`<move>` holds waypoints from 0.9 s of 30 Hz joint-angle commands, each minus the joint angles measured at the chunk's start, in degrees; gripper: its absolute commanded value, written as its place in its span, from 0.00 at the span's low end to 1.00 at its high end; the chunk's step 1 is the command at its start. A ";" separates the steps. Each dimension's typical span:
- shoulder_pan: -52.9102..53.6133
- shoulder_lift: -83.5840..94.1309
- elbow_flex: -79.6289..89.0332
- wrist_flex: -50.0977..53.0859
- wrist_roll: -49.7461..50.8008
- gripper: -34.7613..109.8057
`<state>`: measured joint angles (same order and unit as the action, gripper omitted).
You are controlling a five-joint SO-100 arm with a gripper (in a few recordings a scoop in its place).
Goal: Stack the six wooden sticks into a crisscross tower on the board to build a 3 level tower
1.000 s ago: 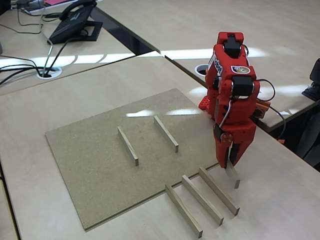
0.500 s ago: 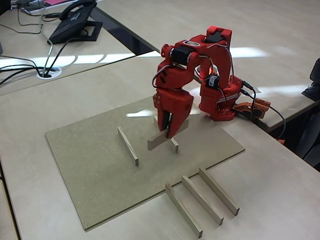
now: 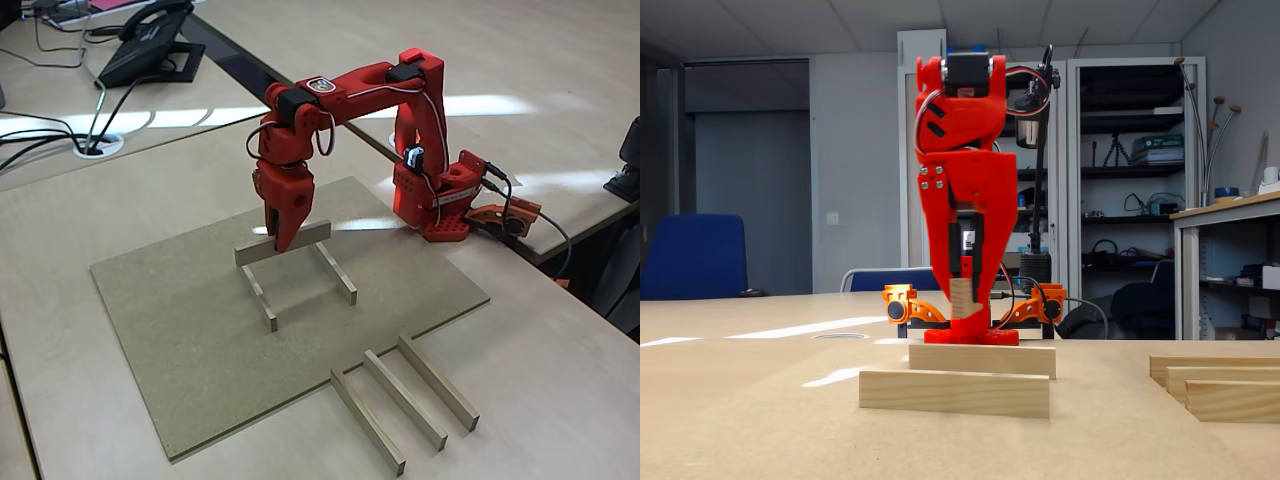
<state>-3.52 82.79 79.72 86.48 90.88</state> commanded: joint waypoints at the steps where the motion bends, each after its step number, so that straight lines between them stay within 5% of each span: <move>1: 2.11 -0.09 -2.11 1.67 -1.05 0.24; 27: 4.04 0.79 10.28 -7.82 -1.32 0.25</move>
<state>-0.18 80.77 89.56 78.40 89.38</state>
